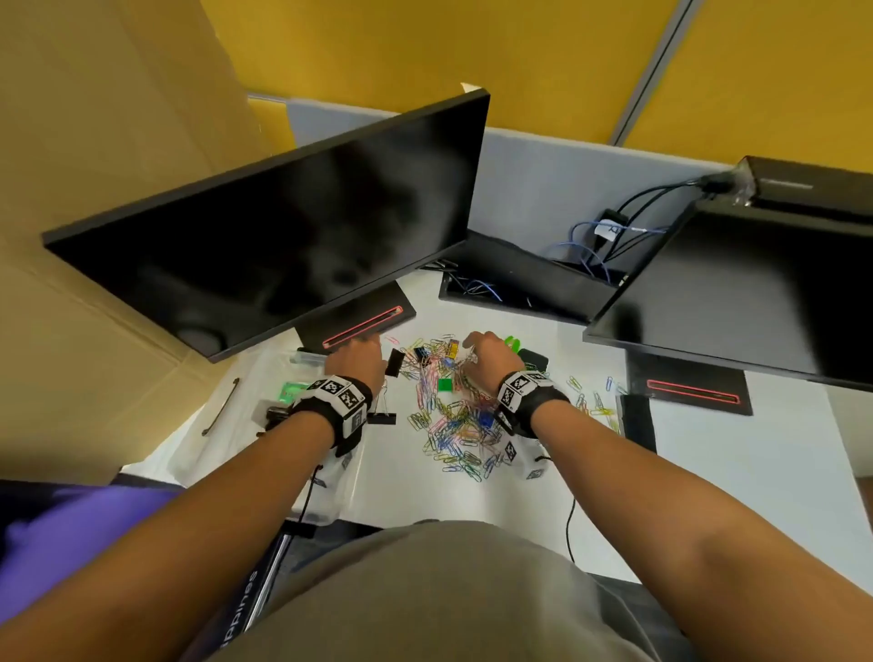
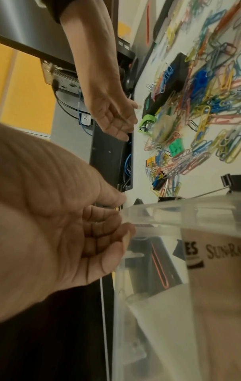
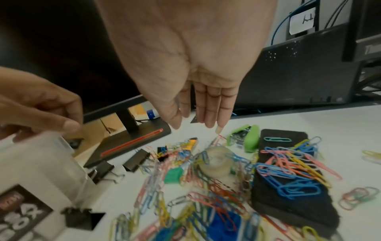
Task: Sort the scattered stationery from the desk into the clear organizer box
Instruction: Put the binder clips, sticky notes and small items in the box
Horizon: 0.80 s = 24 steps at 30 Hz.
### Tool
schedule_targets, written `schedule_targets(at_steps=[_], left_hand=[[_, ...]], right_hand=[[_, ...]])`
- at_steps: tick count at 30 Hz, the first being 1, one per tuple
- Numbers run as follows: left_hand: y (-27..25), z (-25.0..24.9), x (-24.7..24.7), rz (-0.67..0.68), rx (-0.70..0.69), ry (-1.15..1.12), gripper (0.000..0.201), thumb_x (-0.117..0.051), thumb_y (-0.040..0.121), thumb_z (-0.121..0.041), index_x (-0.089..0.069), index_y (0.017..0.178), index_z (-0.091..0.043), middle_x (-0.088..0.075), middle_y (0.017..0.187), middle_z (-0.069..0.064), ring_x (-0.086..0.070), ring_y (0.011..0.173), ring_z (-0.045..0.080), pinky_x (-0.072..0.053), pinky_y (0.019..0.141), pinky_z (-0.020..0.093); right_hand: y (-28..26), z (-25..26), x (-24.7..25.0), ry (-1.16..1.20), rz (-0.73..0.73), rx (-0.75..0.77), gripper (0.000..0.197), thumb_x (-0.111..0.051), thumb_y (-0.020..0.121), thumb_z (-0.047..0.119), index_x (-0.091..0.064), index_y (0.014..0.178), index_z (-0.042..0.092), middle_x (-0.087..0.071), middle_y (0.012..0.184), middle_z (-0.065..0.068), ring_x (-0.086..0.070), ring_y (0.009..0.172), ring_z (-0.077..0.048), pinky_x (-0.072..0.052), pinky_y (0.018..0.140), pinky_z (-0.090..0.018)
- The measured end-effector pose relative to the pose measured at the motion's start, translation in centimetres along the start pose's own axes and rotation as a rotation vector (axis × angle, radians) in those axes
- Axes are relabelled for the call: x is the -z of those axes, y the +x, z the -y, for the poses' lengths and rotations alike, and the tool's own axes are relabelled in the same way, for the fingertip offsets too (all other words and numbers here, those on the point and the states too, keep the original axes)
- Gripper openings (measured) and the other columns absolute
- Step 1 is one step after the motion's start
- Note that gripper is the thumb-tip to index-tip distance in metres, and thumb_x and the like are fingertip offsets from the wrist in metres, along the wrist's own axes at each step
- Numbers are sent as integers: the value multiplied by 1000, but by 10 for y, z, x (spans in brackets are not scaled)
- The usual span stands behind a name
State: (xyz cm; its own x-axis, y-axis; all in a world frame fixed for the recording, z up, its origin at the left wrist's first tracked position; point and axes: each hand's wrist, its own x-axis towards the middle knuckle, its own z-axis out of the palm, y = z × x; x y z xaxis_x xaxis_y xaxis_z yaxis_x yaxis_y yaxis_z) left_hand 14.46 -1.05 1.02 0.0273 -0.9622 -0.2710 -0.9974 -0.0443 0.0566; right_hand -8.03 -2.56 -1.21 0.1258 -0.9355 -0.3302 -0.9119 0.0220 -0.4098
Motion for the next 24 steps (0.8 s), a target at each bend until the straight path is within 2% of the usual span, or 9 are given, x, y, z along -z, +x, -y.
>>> schedule_targets(at_steps=[5,8,12,15,20,24], left_hand=[[3,-6,-5,9,51,3,40,-58,94,-15,-45,131,-7,-62,122,17,-63,110,33,-53,86,41],[2,-8,-5,9,68,-26,40,-60,93,-13,-44,129,-4,-60,123,19,-62,111,34,-52,87,41],[0,-7,-5,8,78,-39,35,-58,93,-10,-47,126,-4,-62,118,19,-63,108,36,-52,85,42],[0,-6,-6,3,81,-60,35,-60,92,-9,-47,124,-5,-62,116,18,-63,104,36,-52,83,41],[1,-7,-8,9,89,-69,40,-64,90,-12,-47,126,-5,-61,119,17,-63,105,33,-53,86,40],[2,-5,-7,19,90,-73,40,-65,90,-12,-48,125,-6,-62,117,16,-63,104,33,-54,85,39]], right_hand=[[9,-22,-16,-177,40,12,45,-58,94,19,-46,136,11,-48,131,-15,-52,120,-34,-47,94,-41],[15,-26,-26,-254,60,32,49,-58,93,16,-42,139,8,-46,134,-18,-49,122,-36,-47,99,-43],[18,-28,-37,-355,90,48,49,-57,93,16,-41,138,5,-44,137,-21,-48,122,-38,-45,96,-45],[19,-32,-42,-414,95,72,46,-57,89,12,-45,133,4,-48,130,-20,-50,118,-38,-46,93,-45],[22,-39,-44,-400,76,82,46,-61,88,14,-46,131,6,-50,127,-18,-50,117,-37,-46,93,-44],[22,-42,-46,-369,21,80,39,-55,91,18,-48,127,4,-51,124,-20,-53,110,-38,-48,90,-45]])
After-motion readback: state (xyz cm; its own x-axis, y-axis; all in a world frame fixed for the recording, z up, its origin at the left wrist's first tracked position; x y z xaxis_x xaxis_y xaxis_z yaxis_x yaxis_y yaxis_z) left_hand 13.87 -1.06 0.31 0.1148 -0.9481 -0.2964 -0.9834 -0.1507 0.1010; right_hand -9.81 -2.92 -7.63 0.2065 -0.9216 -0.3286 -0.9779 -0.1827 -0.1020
